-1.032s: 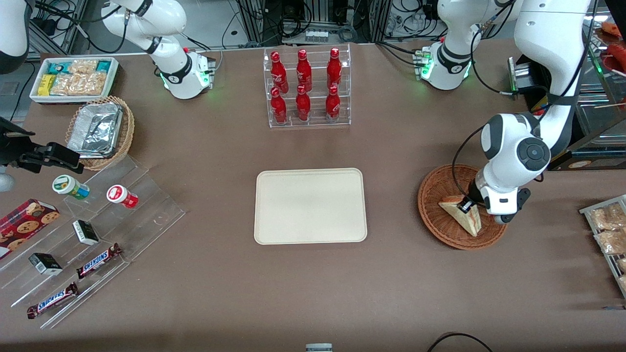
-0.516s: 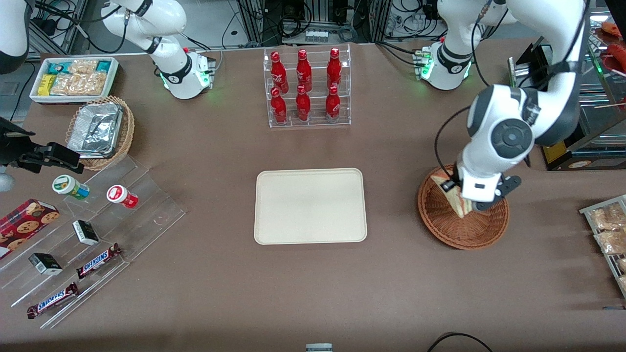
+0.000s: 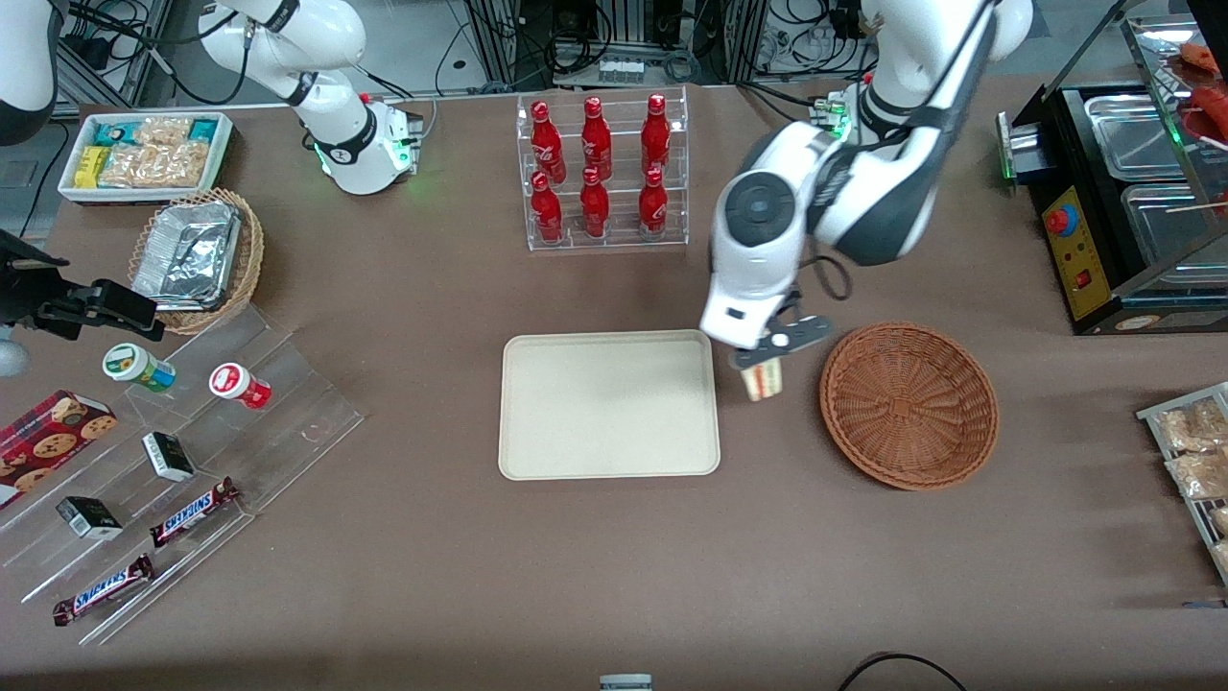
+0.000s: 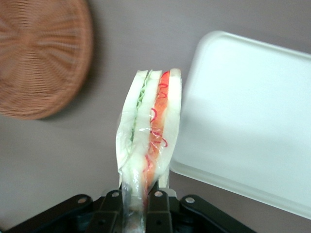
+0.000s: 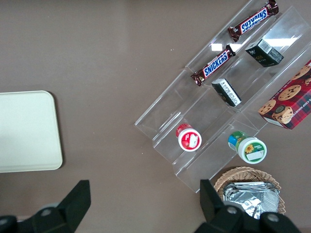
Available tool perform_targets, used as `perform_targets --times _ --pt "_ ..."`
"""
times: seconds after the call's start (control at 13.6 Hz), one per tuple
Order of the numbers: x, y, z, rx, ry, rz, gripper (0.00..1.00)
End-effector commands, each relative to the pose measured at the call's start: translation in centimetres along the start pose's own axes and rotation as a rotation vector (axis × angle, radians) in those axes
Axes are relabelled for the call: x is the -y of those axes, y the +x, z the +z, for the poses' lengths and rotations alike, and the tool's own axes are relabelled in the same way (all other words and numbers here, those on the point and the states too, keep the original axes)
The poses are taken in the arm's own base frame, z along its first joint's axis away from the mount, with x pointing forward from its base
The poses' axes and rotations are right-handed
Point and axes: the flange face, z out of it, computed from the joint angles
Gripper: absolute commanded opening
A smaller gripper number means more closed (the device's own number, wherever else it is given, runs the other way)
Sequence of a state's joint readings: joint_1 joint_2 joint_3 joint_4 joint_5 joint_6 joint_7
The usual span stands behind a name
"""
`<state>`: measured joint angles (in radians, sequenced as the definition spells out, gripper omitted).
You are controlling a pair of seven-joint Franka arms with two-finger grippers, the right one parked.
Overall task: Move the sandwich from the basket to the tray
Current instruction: 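Carry the held sandwich over the white tray, then lower the sandwich onto the tray and open the left gripper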
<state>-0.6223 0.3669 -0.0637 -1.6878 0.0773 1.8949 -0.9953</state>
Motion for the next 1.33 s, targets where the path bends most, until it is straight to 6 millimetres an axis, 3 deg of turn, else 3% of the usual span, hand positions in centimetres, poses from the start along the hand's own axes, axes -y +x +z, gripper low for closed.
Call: perform_targets --times 0.0,0.22,0.44,0.59,0.88,1.18,1.25 --pt "-7.4 -0.1 3.4 0.012 -0.010 0.042 0.00" --pt "-11.5 -2.2 5.5 -0.032 -0.084 0.113 0.00" --pt "-13.4 -2.4 6.6 -0.079 -0.176 0.120 0.00" --pt "-15.0 -4.3 8.2 -0.087 -0.185 0.152 0.00" --pt "-15.8 -5.2 10.8 -0.084 -0.164 0.179 0.00" --pt "-15.8 -5.1 11.3 -0.082 -0.160 0.178 0.00" --pt "-15.8 -5.1 11.4 -0.080 -0.157 0.175 0.27"
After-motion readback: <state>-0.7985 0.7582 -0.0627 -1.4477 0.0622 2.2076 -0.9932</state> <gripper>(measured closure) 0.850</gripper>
